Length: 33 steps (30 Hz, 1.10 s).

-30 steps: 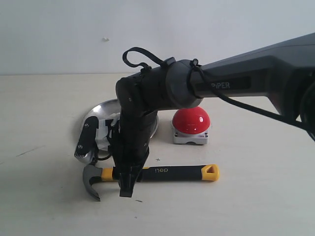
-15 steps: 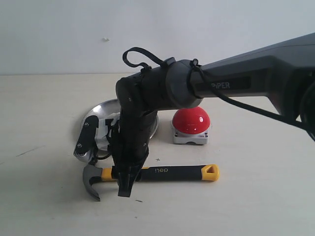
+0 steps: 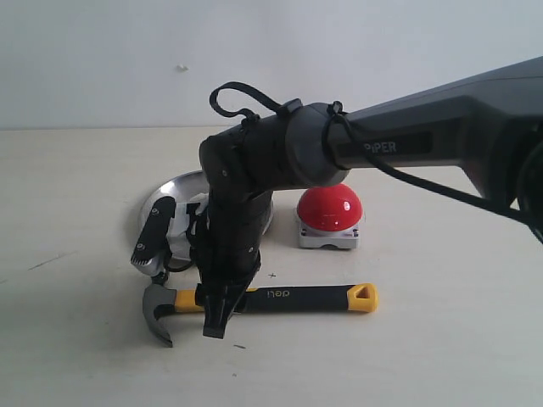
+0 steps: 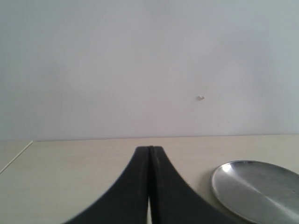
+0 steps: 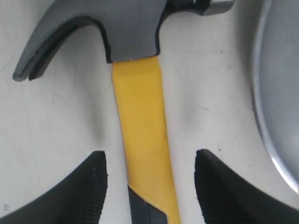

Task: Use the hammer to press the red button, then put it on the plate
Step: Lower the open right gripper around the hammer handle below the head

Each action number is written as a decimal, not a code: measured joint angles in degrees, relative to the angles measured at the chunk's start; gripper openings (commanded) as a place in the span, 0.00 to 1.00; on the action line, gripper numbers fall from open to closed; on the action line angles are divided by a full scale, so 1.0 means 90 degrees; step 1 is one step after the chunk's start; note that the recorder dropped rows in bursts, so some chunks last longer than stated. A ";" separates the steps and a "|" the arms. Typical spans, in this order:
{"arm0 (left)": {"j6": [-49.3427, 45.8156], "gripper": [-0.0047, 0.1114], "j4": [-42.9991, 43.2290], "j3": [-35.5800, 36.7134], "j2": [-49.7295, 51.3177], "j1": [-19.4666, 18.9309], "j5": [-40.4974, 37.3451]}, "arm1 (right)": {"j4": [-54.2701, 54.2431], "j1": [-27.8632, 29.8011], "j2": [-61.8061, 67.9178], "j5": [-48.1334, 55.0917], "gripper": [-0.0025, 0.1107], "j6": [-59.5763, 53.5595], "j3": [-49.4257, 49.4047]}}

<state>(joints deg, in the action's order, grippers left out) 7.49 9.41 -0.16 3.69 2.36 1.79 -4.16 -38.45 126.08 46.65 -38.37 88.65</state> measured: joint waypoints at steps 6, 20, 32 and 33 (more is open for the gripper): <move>0.0000 0.04 0.0000 0.0000 0.0000 0.0000 0.0000 | 0.0103 0.0000 0.0000 0.0013 0.50 0.0000 0.0000; 0.0000 0.04 0.0000 0.0000 0.0000 0.0000 0.0000 | 0.0023 0.0000 0.0000 0.0049 0.50 -0.0093 0.0000; 0.0000 0.04 0.0000 0.0000 0.0000 0.0000 0.0000 | -0.0077 0.0000 0.0000 0.0150 0.50 -0.0338 0.0000; 0.0000 0.04 0.0000 0.0000 0.0000 0.0000 0.0000 | -0.0028 0.0000 0.0000 0.0161 0.50 -0.0338 0.0000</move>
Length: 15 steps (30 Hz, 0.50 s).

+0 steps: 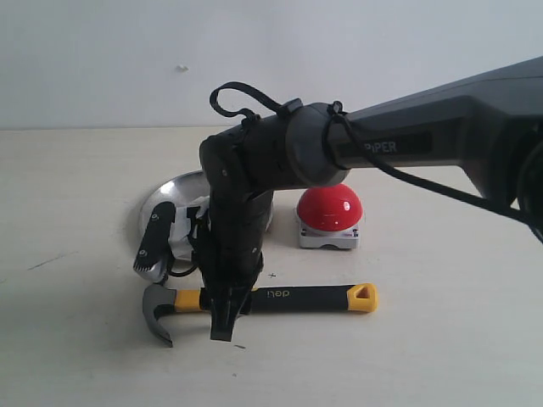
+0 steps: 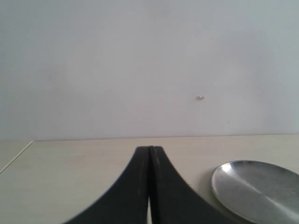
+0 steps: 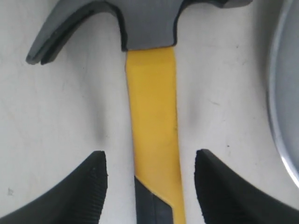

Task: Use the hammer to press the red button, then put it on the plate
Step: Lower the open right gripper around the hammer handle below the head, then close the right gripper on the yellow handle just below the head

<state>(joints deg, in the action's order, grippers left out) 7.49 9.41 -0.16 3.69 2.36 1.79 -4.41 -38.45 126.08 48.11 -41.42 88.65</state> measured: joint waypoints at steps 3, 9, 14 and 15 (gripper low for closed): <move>0.0000 0.04 0.0000 0.0000 0.0000 0.0000 0.0000 | -0.0042 0.0000 0.0000 0.0029 0.50 0.0194 0.0000; 0.0000 0.04 0.0000 0.0000 0.0000 0.0000 0.0000 | -0.0011 -0.0004 0.0000 0.0246 0.50 0.0483 0.0000; 0.0000 0.04 0.0000 0.0000 0.0000 0.0000 0.0000 | -0.0011 -0.0004 0.0000 0.0468 0.50 0.0483 0.0011; 0.0000 0.04 0.0000 0.0000 0.0000 0.0000 0.0000 | -0.0011 -0.0004 0.0000 0.0468 0.50 0.0483 0.0011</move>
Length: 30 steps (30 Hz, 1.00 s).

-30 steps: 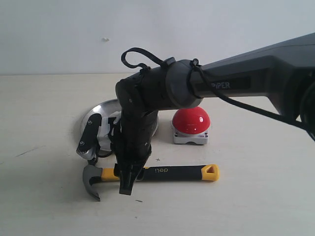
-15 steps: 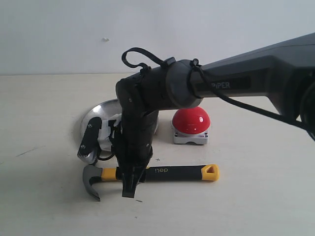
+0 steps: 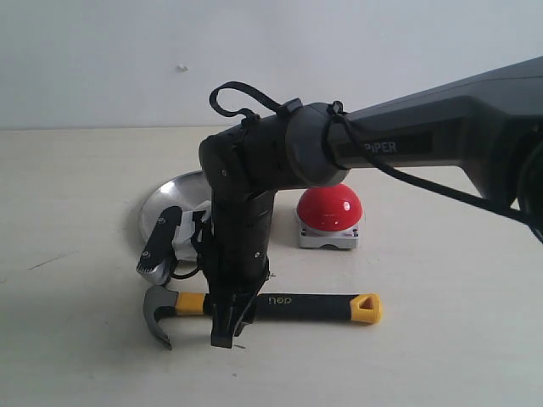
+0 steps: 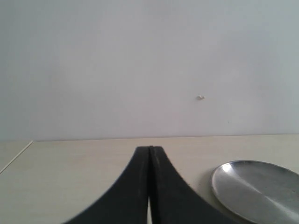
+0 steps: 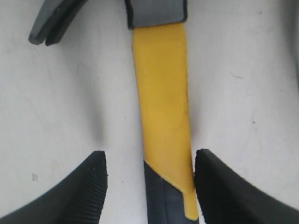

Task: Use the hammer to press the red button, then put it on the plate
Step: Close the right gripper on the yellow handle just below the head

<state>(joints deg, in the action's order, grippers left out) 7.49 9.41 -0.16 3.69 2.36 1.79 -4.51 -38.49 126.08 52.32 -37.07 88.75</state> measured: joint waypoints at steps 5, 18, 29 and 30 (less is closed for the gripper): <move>0.0000 0.04 0.0000 0.0000 0.0000 0.0000 0.0000 | 0.0000 0.0000 0.0000 0.0056 0.50 0.0000 0.0000; 0.0000 0.04 0.0000 0.0000 0.0000 0.0000 0.0000 | 0.0000 -0.0012 0.0430 0.0266 0.50 -0.0132 0.0523; 0.0000 0.04 0.0000 0.0000 0.0000 0.0000 0.0000 | -0.0128 -0.0041 0.0558 0.0366 0.50 -0.0293 0.0803; 0.0000 0.04 0.0000 0.0000 0.0000 0.0000 0.0000 | -0.0168 -0.0041 0.0558 0.0366 0.50 -0.0293 0.0803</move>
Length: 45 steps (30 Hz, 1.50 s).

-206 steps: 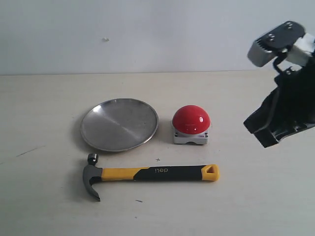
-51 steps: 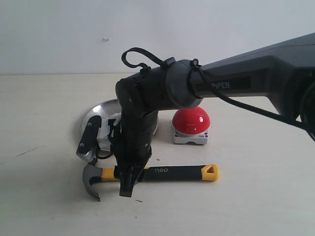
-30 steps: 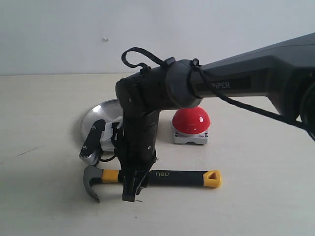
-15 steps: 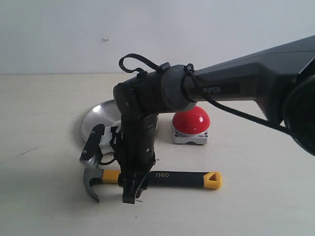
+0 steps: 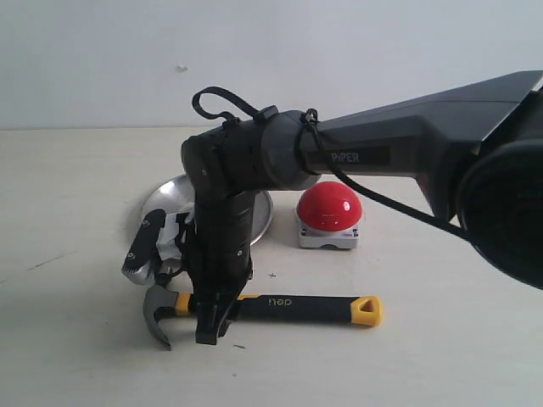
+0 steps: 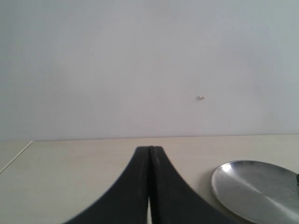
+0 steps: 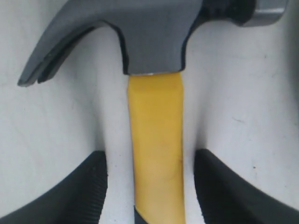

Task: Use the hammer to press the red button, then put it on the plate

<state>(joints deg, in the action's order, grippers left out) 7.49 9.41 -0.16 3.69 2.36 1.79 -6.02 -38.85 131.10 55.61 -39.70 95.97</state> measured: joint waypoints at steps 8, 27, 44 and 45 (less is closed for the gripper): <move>0.0000 0.04 0.0000 0.0000 0.0000 0.0000 0.0000 | -0.0160 -0.0003 0.0000 0.0052 0.50 -0.0013 0.0000; 0.0000 0.04 0.0000 0.0000 0.0000 0.0000 0.0000 | 0.0102 -0.0161 0.0000 -0.0360 0.50 -0.0024 0.0000; 0.0000 0.04 0.0000 0.0000 0.0000 0.0000 0.0000 | 0.0107 -0.0161 0.0038 -0.0507 0.02 0.0149 0.0011; 0.0000 0.04 0.0000 0.0000 0.0000 0.0000 0.0000 | 0.0107 -0.0161 0.0038 -0.0507 0.02 0.0149 0.0011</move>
<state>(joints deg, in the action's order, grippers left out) 7.49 9.41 -0.16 3.69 2.36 1.79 -5.06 -40.30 131.44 51.05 -38.37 96.08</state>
